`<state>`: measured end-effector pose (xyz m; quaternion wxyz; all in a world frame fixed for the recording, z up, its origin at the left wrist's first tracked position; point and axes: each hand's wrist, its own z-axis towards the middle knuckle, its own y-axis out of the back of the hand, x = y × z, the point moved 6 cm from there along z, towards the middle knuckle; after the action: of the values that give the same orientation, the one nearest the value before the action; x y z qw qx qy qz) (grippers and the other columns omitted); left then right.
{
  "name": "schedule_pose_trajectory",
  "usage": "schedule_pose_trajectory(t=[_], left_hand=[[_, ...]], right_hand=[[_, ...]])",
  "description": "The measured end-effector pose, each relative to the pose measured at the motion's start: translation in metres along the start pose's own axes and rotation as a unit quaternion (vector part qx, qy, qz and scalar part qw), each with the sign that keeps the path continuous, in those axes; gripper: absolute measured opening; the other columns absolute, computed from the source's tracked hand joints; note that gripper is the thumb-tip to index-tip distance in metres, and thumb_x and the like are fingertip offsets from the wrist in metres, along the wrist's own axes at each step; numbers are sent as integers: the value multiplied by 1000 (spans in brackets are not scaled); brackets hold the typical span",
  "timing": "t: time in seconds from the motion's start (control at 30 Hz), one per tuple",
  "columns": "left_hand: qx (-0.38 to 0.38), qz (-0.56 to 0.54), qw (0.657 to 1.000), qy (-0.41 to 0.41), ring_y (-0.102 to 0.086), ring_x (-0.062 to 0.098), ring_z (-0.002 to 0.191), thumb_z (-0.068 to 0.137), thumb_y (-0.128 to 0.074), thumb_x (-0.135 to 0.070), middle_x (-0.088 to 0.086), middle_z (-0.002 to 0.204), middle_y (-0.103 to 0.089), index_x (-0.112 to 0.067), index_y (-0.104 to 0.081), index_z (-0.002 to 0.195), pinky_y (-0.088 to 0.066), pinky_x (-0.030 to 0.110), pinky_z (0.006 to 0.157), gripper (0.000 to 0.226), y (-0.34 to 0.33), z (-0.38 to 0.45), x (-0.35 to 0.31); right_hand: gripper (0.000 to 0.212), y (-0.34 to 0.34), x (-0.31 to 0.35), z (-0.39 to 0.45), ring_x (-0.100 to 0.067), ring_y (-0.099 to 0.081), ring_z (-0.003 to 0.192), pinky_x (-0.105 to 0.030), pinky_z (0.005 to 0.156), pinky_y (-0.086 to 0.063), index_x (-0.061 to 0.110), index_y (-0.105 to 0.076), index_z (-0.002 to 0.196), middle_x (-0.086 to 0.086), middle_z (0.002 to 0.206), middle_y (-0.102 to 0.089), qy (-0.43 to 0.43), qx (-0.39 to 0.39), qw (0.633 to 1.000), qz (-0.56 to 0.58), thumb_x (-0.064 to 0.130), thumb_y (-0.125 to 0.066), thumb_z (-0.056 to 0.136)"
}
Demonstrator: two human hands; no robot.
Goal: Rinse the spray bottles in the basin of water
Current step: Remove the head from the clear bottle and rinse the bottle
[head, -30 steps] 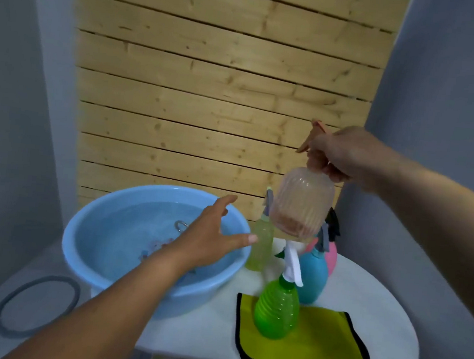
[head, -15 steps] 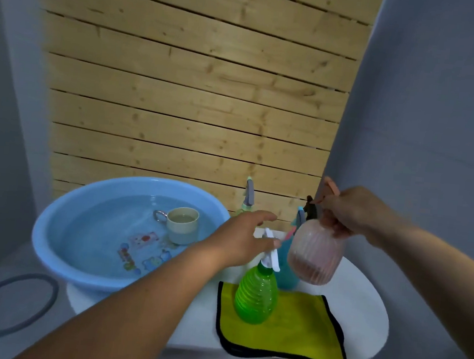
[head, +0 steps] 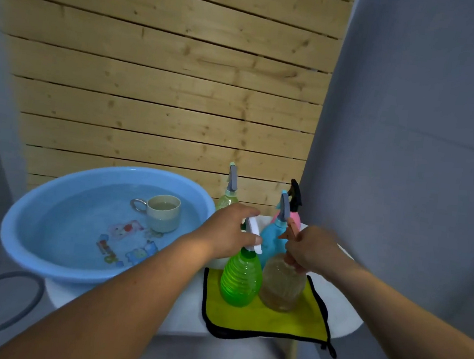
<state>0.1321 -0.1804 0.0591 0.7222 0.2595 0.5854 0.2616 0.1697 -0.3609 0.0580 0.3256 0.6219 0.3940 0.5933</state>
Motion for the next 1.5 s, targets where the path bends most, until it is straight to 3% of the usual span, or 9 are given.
schedule_pose_trajectory(t=[0.37,0.53,0.63,0.77,0.83,0.9,0.97,1.27,1.5], left_hand=[[-5,-14,1000,6,-55,14,115,93,-65,-30,-3,147,-46,-31,-36,149,-39,22,88,63,6,-1,5],[-80,-9,997,12,-55,19,120,99,-54,-14,5,136,-56,-24,-50,140,-37,21,90,42,29,-1,16],[-140,7,990,15,-57,20,117,98,-52,-8,4,132,-59,-22,-58,133,-41,26,95,38,44,-9,26],[-174,67,981,49,-55,23,120,96,-50,-7,6,134,-56,-19,-58,132,-42,31,100,38,56,-29,56],[-174,92,977,85,-53,24,123,97,-51,-11,7,137,-53,-19,-57,133,-41,33,101,38,56,-39,74],[-189,86,972,111,-51,25,125,97,-51,-13,6,137,-52,-20,-57,133,-41,34,100,36,58,-45,85],[-202,85,970,108,-52,24,124,98,-51,-15,6,135,-53,-21,-58,132,-42,34,99,35,57,-47,86],[-177,98,974,102,-58,20,115,99,-50,-19,3,129,-58,-22,-61,127,-47,34,96,31,53,-47,93],[-187,88,972,110,-59,14,112,99,-49,-22,-3,125,-61,-26,-62,123,-47,30,94,27,52,-47,97]], right_hand=[[27,2,11,9,-18,-62,73,-29,63,-50,18,-53,74,1,78,-62,4,-6,988,-156,39,-64,87],[42,42,64,-15,-18,-46,62,-24,50,-26,21,-42,66,5,63,-43,111,-208,930,-283,55,-49,89],[49,18,88,-12,-18,-50,60,-27,55,-37,20,-48,64,4,64,-51,121,-90,967,-207,65,-52,84],[24,-25,86,-4,-15,-62,43,-31,69,-51,13,-57,64,2,45,-62,94,57,985,-132,30,-63,79],[15,-30,84,0,-18,-67,51,-34,74,-54,10,-58,65,-4,55,-67,102,68,981,-149,17,-61,78],[17,-27,91,3,-18,-69,59,-25,58,-53,9,-57,67,-7,67,-67,112,74,980,-146,14,-64,81],[19,-10,100,8,-11,-60,45,-21,41,-47,11,-56,66,-4,60,-62,112,60,982,-141,16,-65,82],[29,139,187,25,-11,-40,23,-14,35,-31,10,-53,52,-1,34,-49,130,-95,984,-73,13,-61,79],[18,124,190,83,-21,-55,52,-20,44,-48,6,-54,71,-10,66,-57,126,-82,988,-25,3,-64,85]])
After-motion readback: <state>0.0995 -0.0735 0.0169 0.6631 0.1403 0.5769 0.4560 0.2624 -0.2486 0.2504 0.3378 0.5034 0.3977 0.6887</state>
